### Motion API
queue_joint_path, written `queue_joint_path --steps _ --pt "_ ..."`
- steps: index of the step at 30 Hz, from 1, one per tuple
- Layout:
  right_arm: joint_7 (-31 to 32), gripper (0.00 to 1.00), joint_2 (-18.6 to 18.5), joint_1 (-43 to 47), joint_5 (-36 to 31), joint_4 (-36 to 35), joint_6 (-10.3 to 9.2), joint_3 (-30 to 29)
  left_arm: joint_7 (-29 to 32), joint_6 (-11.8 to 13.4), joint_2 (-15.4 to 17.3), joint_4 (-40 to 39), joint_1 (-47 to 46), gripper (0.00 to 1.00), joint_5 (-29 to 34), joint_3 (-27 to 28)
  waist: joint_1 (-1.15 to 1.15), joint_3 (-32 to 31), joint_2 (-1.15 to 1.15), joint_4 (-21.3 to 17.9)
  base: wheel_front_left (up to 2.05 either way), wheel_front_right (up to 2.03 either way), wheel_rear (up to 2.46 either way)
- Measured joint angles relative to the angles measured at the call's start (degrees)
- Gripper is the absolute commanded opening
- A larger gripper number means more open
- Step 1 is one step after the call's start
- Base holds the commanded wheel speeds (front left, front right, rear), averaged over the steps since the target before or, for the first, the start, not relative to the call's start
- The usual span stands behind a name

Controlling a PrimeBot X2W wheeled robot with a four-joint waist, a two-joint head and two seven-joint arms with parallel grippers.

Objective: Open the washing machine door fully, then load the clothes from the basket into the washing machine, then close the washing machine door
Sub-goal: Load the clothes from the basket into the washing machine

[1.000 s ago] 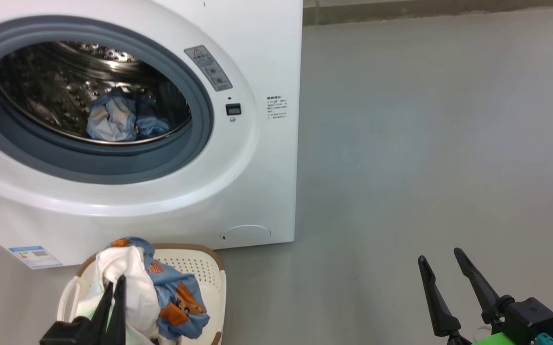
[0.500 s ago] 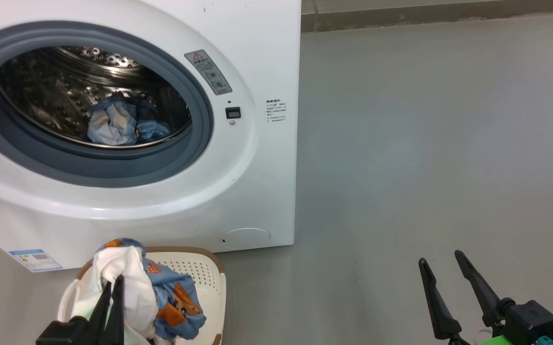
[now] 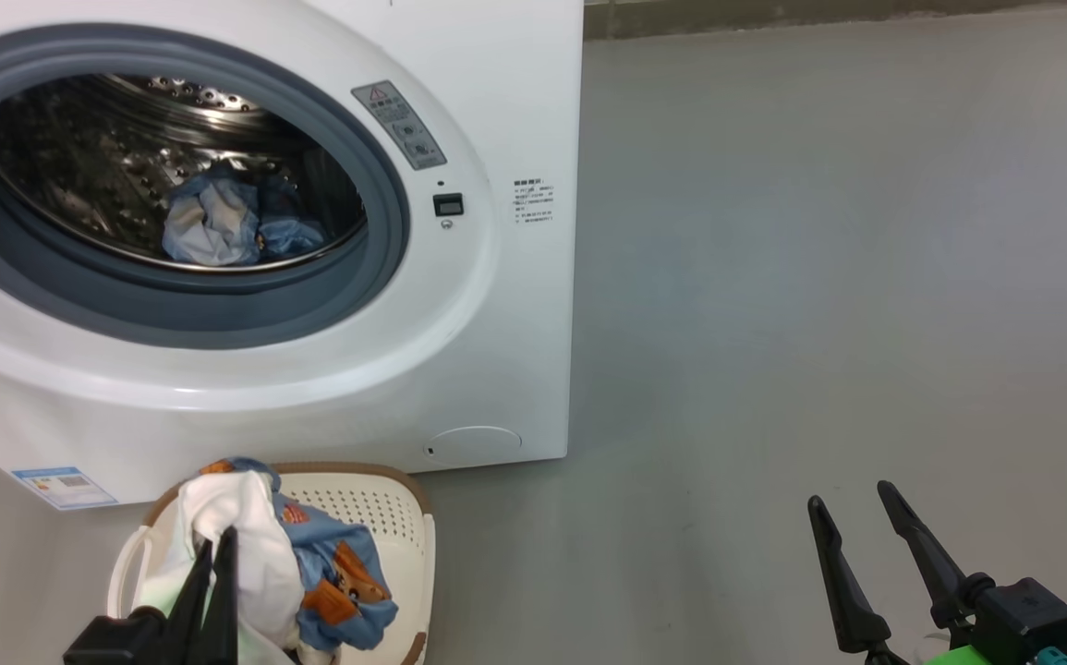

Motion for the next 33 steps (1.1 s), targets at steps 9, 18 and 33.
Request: queue_joint_path --steps 9,18,33 --pt "-0.1 1.00 -0.2 -0.3 0.0 -0.7 0.00 -0.1 -1.0 0.0 0.0 1.2 -3.6 0.00 -1.3 1.4 0.00 2.8 0.00 0.1 0.00 0.00 0.00" --pt "-0.1 1.00 -1.2 -4.3 0.0 -1.9 0.00 -0.1 -1.9 -1.3 0.1 5.5 -12.9 0.00 -3.4 3.7 0.00 8.3 0.00 0.1 0.00 0.00 0.00" --pt "-1.6 1.00 -2.5 -12.3 0.5 -2.5 0.00 0.3 -2.0 -3.9 0.6 15.6 -33.8 0.00 -7.3 8.0 0.01 20.8 0.00 -0.7 0.00 0.00 0.00"
